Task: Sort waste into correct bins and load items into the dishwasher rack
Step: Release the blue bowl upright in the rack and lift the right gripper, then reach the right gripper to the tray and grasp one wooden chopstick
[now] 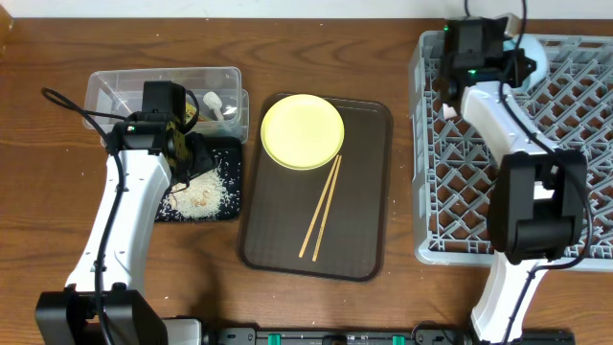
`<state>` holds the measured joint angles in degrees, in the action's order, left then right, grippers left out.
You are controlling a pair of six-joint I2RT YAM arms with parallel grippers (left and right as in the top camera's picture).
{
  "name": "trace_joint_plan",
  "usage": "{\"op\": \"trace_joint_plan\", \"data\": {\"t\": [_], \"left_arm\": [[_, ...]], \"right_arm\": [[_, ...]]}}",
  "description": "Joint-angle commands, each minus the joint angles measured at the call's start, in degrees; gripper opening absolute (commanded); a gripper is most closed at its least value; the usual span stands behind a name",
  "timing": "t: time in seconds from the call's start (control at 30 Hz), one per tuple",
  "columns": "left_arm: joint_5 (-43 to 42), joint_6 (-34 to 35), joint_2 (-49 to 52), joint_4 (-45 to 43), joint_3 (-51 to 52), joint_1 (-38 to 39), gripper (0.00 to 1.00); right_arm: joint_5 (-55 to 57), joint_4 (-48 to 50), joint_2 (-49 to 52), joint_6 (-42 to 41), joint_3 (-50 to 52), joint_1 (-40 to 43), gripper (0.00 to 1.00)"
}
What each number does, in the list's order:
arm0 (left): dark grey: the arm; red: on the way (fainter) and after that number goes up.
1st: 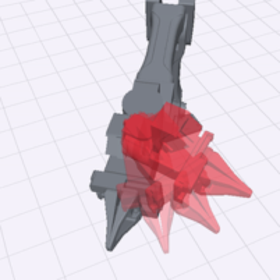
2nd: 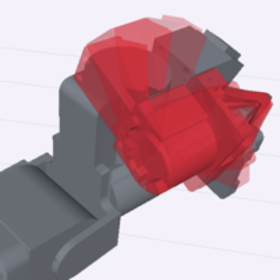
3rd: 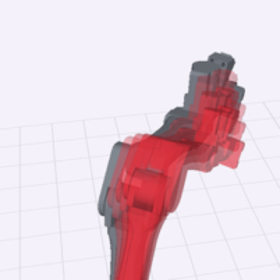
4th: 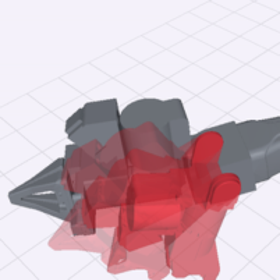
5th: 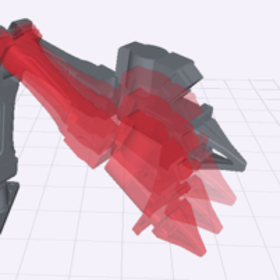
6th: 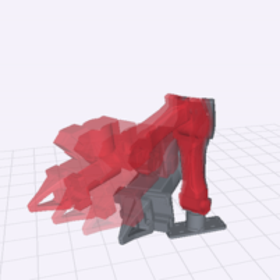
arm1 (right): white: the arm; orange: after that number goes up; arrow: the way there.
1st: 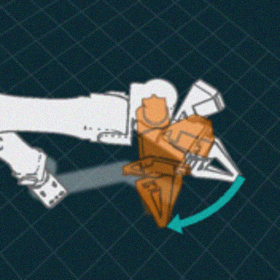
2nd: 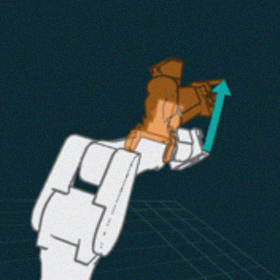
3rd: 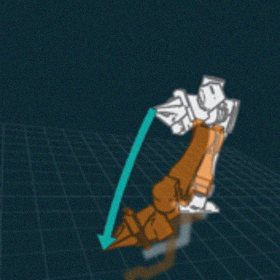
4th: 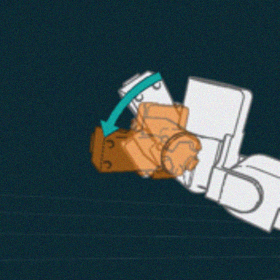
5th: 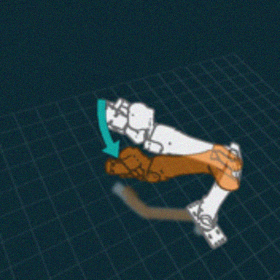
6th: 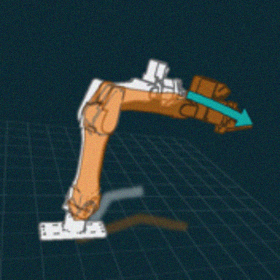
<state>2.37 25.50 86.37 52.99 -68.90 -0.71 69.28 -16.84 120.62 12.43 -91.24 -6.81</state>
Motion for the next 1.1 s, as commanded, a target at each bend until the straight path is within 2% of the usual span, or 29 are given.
{"op": "trace_joint_plan", "data": {"t": [0.0, 0.23, 0.47, 0.63, 0.77, 0.9, 1.07], "left_arm": [[1.09, 0.15, -0.22, 0.37, 0.07, -0.24, 0.71], [1.09, 0.13, -0.22, 0.37, 0.07, -0.24, 0.71], [1.09, 0.13, -0.22, 0.37, 0.07, -0.24, 0.71], [1.09, 0.13, -0.22, 0.35, 0.07, -0.24, 0.71], [1.09, 0.13, -0.22, 0.35, 0.07, -0.24, 0.71], [1.09, 0.13, -0.22, 0.35, 0.07, -0.24, 0.71], [1.11, 0.13, -0.22, 0.35, 0.07, -0.24, 0.71]], "right_arm": [[0.98, -1.6, 1.18, -2.4, -0.46, -2.21, 0.01], [0.13, -9.35, 0.31, -12.37, -0.48, -3.39, 0.02], [-9.6, -20.68, -3.78, -25.64, -0.48, -2.49, 0.11], [-16.24, -23.45, -8.15, -26.8, -0.48, -1.73, 0.31], [-21.79, -23.47, -11.89, -26.75, -0.48, -1.73, 0.37], [-33.14, -24.33, -15.91, -26.73, -0.48, -1.86, 0.5], [-59.43, -27.39, -18.27, -26.4, -0.48, -2.12, 0.54]]}}
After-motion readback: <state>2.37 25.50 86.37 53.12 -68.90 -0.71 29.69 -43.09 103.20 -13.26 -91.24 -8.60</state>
